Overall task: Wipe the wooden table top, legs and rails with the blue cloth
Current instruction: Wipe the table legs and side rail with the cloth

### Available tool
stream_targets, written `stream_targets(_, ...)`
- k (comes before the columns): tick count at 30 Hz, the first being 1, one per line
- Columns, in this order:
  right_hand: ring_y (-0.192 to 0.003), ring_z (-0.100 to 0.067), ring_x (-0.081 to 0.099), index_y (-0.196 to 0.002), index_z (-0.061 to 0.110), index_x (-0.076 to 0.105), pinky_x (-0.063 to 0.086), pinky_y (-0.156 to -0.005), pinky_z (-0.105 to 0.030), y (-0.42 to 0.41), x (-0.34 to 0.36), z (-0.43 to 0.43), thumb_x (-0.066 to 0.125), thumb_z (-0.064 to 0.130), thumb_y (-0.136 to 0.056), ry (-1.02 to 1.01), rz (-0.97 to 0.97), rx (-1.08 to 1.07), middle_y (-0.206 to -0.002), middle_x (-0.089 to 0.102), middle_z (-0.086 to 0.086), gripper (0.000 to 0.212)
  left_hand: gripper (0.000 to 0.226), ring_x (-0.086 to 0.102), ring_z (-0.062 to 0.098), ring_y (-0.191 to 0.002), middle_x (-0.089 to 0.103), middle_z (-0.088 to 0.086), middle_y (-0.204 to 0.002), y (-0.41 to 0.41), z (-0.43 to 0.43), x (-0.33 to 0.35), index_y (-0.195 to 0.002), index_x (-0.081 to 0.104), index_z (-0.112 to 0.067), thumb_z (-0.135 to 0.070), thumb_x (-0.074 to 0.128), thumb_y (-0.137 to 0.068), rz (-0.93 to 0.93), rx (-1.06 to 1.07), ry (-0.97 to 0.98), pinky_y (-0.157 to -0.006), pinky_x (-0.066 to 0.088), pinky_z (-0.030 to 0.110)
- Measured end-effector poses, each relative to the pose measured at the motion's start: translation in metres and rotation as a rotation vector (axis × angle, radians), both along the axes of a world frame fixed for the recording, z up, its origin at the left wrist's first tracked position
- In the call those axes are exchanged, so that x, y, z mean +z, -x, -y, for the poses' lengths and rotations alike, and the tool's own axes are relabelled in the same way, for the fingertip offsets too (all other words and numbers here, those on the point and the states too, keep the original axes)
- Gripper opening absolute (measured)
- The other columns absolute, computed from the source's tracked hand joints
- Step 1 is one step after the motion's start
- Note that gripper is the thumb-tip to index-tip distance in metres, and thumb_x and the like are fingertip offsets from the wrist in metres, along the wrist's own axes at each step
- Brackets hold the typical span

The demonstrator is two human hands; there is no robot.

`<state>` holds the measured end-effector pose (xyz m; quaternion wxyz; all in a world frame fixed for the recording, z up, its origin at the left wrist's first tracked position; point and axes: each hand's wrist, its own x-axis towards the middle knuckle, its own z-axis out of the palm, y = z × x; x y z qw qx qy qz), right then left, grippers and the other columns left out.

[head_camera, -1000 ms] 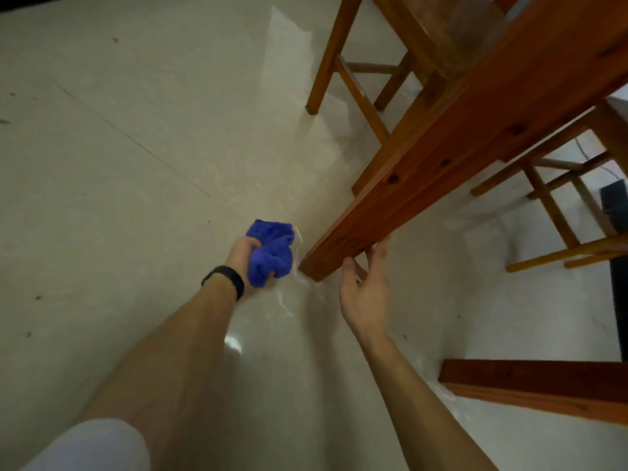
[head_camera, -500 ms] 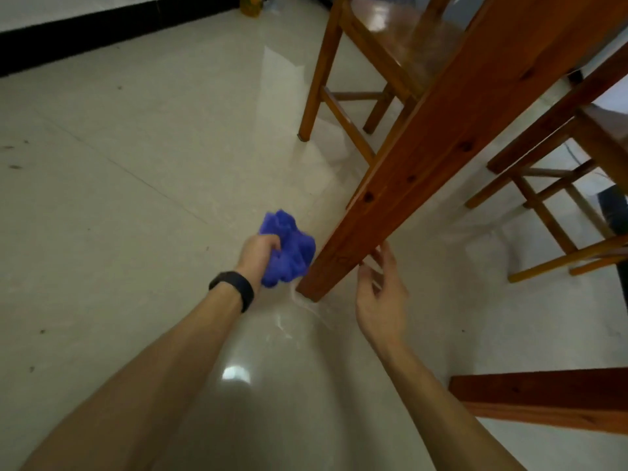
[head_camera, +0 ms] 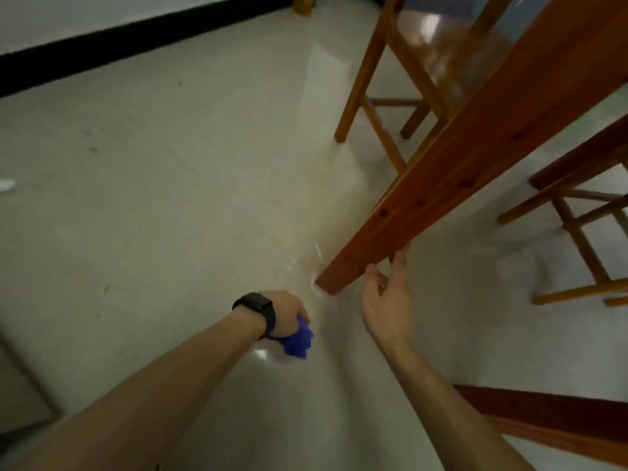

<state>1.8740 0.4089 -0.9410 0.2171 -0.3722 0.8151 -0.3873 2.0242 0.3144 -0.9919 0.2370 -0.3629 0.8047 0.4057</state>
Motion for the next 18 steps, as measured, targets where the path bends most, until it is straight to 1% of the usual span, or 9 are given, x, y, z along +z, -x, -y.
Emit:
stream_targets(1,-0.122,-0.01,0.056,-0.151,0.05,-0.003,0.046,-0.102,-0.033,-0.005,0.005,-0.007,0.045,0.035,-0.101,-0.096,0.016,0.029,-0.154,0.035,0.018,0.07,0.042,0.058,0.026,-0.113,0.06,0.003,-0.132,-0.013,-0.008,0.006,-0.131,0.059,-0.031,-0.016,0.047,-0.094,0.053,0.004,-0.048,-0.093,0.049,0.037)
stream_targets(3,-0.127,-0.015,0.053,-0.153,0.045,0.005,0.044,-0.105,-0.038,-0.013,0.012,-0.025,0.046,0.036,-0.101,-0.292,0.061,0.069,-0.152,0.04,0.011,0.067,0.031,0.061,0.027,-0.101,0.064,0.006,-0.119,-0.036,-0.02,0.017,-0.122,0.059,-0.023,-0.018,0.052,-0.092,0.051,0.159,-0.102,-0.085,0.051,0.038)
stream_targets(6,-0.127,-0.017,0.052,-0.148,0.034,0.035,0.041,-0.101,-0.029,-0.034,0.029,-0.057,0.047,0.043,-0.099,-0.573,0.154,0.191,-0.145,0.05,0.004,0.051,0.023,0.062,0.028,-0.098,0.065,0.008,-0.111,-0.072,-0.038,0.044,-0.111,0.055,-0.018,-0.017,0.056,-0.088,0.061,0.386,-0.191,-0.086,0.052,0.04)
stream_targets(8,-0.123,-0.015,0.053,-0.144,0.032,0.045,0.04,-0.094,-0.023,-0.055,0.058,-0.078,0.05,0.048,-0.097,-0.693,0.294,0.219,-0.141,0.053,0.003,0.049,0.019,0.063,0.027,-0.094,0.066,0.008,-0.106,-0.089,-0.054,0.078,-0.101,0.056,-0.022,-0.017,0.058,-0.083,0.031,0.567,-0.295,-0.083,0.052,0.039)
stream_targets(9,-0.121,-0.015,0.054,-0.143,0.034,0.045,0.04,-0.094,-0.024,-0.066,0.079,-0.087,0.051,0.051,-0.096,-0.725,0.377,0.199,-0.139,0.054,0.003,0.05,0.02,0.063,0.027,-0.092,0.067,0.008,-0.104,-0.094,-0.065,0.099,-0.1,0.058,-0.023,-0.015,0.06,-0.082,-0.002,0.66,-0.356,-0.084,0.052,0.04)
stream_targets(11,-0.12,-0.019,0.055,-0.143,0.04,0.041,0.045,-0.099,-0.033,-0.084,0.132,-0.105,0.051,0.057,-0.093,-0.727,0.586,0.092,-0.138,0.054,0.006,0.053,0.028,0.064,0.03,-0.095,0.068,0.01,-0.104,-0.099,-0.09,0.151,-0.107,0.061,-0.017,-0.007,0.061,-0.081,-0.067,0.826,-0.494,-0.087,0.054,0.045)
stream_targets(14,-0.113,-0.023,0.06,-0.143,0.051,0.033,0.052,-0.094,-0.046,-0.103,0.232,-0.137,0.051,0.063,-0.091,-0.65,0.945,-0.1,-0.131,0.052,0.015,0.057,0.041,0.067,0.029,-0.101,0.07,0.012,-0.111,-0.094,-0.134,0.256,-0.117,0.058,-0.016,-0.005,0.069,-0.079,-0.158,1.007,-0.676,-0.09,0.055,0.048)
stream_targets(16,-0.107,-0.023,0.066,-0.137,0.05,0.041,0.056,-0.086,-0.05,-0.108,0.302,-0.164,0.056,0.057,-0.091,-0.543,1.077,-0.176,-0.126,0.061,0.013,0.048,0.049,0.068,0.028,-0.102,0.071,0.011,-0.112,-0.084,-0.165,0.33,-0.12,0.059,-0.015,-0.01,0.076,-0.075,-0.175,1.007,-0.735,-0.092,0.055,0.048)
stream_targets(18,-0.104,-0.022,0.069,-0.131,0.038,0.053,0.059,-0.079,-0.05,-0.107,0.365,-0.194,0.06,0.043,-0.094,-0.39,1.128,-0.262,-0.12,0.068,0.006,0.038,0.048,0.069,0.028,-0.102,0.073,0.009,-0.108,-0.069,-0.196,0.397,-0.116,0.065,-0.014,-0.017,0.077,-0.07,-0.166,0.92,-0.756,-0.094,0.054,0.048)
